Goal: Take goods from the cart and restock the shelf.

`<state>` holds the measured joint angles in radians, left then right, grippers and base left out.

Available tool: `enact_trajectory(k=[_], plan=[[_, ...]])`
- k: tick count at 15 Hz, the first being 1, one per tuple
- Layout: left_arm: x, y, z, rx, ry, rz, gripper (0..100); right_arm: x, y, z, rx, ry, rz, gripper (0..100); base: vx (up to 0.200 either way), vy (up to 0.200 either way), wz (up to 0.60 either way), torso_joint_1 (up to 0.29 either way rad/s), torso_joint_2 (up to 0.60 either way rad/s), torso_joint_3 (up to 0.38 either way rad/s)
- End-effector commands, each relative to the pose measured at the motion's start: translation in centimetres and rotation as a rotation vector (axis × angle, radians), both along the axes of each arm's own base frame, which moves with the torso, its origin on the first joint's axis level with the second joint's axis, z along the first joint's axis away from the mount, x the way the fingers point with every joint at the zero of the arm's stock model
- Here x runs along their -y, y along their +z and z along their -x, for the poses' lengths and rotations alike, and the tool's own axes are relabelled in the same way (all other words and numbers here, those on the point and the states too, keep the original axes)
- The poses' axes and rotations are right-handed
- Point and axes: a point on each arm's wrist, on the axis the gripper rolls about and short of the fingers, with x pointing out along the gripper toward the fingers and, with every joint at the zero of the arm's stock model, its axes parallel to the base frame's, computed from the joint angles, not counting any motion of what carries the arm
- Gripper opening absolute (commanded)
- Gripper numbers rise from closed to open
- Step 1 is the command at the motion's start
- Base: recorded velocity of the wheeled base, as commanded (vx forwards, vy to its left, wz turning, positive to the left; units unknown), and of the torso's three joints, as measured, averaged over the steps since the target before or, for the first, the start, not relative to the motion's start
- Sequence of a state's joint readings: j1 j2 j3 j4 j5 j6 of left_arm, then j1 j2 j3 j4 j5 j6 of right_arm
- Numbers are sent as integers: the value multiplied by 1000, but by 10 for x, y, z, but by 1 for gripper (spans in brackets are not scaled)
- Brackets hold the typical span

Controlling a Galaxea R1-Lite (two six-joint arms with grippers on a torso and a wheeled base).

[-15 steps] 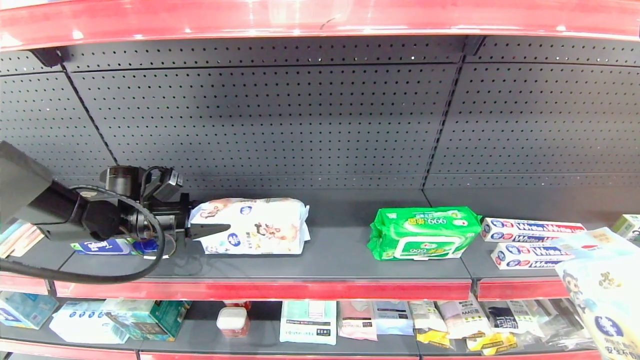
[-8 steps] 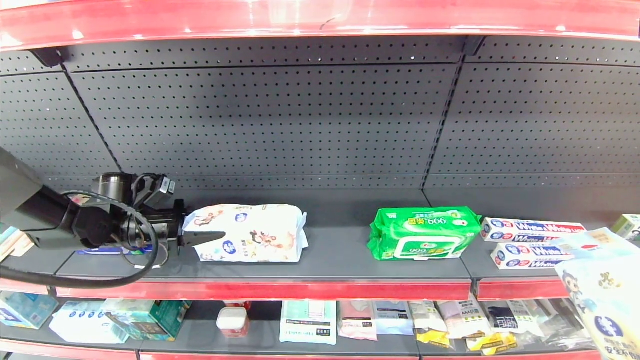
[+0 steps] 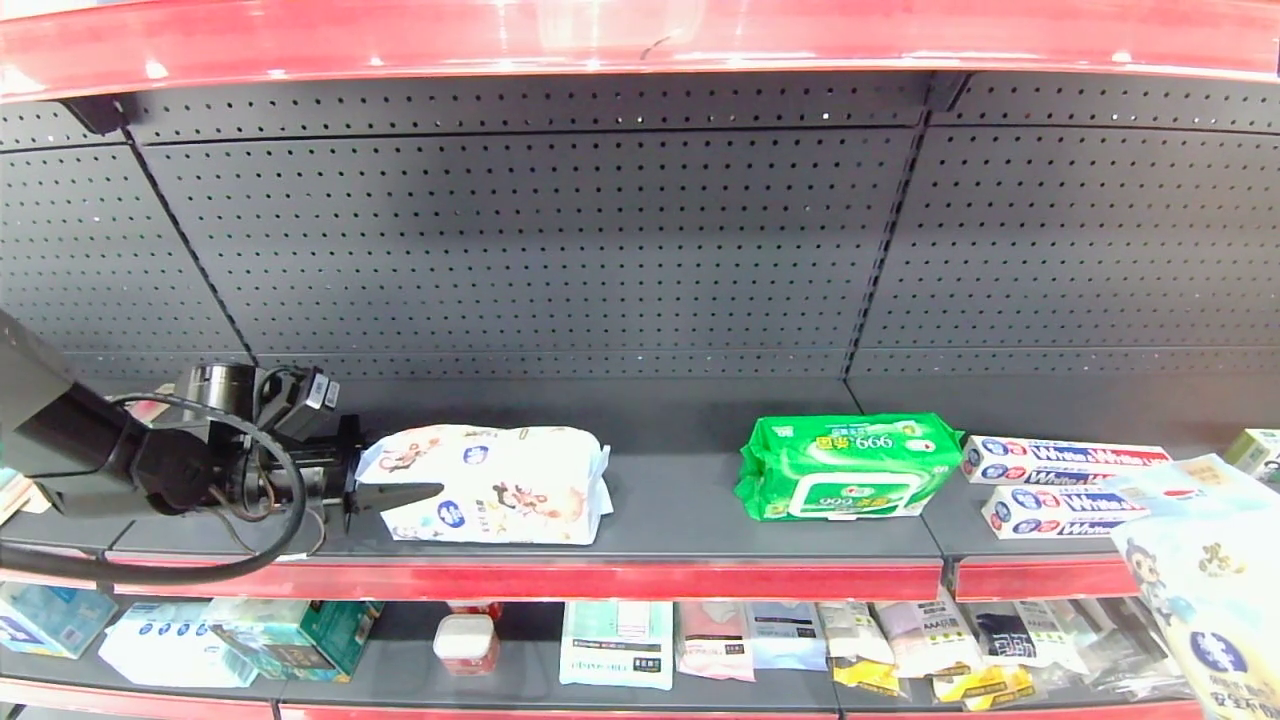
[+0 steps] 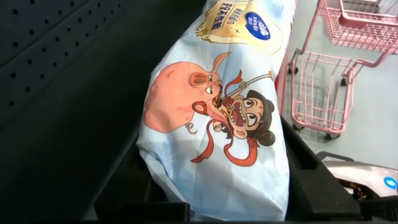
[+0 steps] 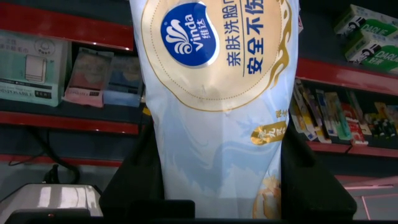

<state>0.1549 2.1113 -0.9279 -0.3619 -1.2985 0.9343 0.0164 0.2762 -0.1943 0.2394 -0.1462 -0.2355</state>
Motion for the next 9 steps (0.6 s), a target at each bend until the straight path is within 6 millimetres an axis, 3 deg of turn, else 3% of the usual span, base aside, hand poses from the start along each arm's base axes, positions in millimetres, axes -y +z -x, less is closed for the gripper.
enact_trajectory(k=[1,9], plan=[[-2,0,2,-4,7,1,0,0,0,0,-1,1,1,0,0,0,0,0,0,0],[-4,-1,12,2,4,3,0,0,0,0,-1,-1,0,0,0,0,0,0,0,0]])
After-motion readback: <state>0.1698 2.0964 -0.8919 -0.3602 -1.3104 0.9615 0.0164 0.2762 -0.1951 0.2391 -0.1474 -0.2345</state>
